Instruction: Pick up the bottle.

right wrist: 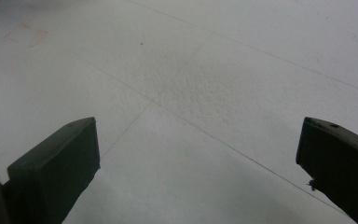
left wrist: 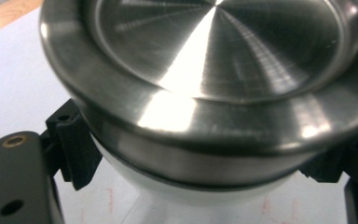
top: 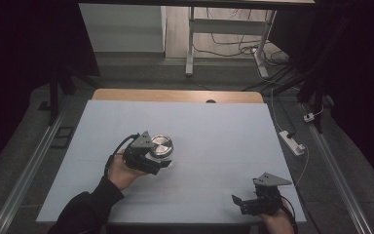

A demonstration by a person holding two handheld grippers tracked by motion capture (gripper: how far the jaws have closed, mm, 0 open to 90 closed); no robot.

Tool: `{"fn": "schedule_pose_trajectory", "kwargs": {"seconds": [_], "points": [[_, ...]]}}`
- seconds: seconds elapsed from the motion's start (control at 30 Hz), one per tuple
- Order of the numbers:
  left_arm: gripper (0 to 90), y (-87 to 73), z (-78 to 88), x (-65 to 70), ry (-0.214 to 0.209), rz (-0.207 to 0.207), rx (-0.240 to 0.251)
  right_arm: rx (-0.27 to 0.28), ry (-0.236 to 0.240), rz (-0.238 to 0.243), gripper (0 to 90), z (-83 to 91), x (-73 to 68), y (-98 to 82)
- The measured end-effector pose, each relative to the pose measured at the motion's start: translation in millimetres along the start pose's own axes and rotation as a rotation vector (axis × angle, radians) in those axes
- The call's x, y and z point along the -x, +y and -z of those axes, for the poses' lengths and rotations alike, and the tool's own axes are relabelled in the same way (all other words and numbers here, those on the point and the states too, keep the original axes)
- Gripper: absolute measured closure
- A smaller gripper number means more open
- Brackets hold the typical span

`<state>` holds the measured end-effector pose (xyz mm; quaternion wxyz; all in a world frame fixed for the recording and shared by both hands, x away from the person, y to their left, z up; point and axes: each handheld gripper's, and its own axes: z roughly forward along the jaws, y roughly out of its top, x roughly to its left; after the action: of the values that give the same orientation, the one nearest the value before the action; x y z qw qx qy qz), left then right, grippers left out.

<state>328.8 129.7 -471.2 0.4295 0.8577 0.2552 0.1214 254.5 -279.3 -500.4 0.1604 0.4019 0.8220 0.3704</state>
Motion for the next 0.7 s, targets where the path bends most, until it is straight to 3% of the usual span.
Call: {"fn": "schedule_pose_trajectory", "kwargs": {"seconds": [0.4, 0.7], "points": [[15.8, 8.9, -2.3, 21.2, -0.073, -0.045, -0.008, -0.001, 0.002, 0.002, 0.0, -0.1, -0.1, -0.1], [15.8, 11.4, -0.9, 24.9, -0.087, -0.049, -0.001, 0.004, 0.006, -0.001, 0.0, 0.5, 0.3, -0.4]]}}
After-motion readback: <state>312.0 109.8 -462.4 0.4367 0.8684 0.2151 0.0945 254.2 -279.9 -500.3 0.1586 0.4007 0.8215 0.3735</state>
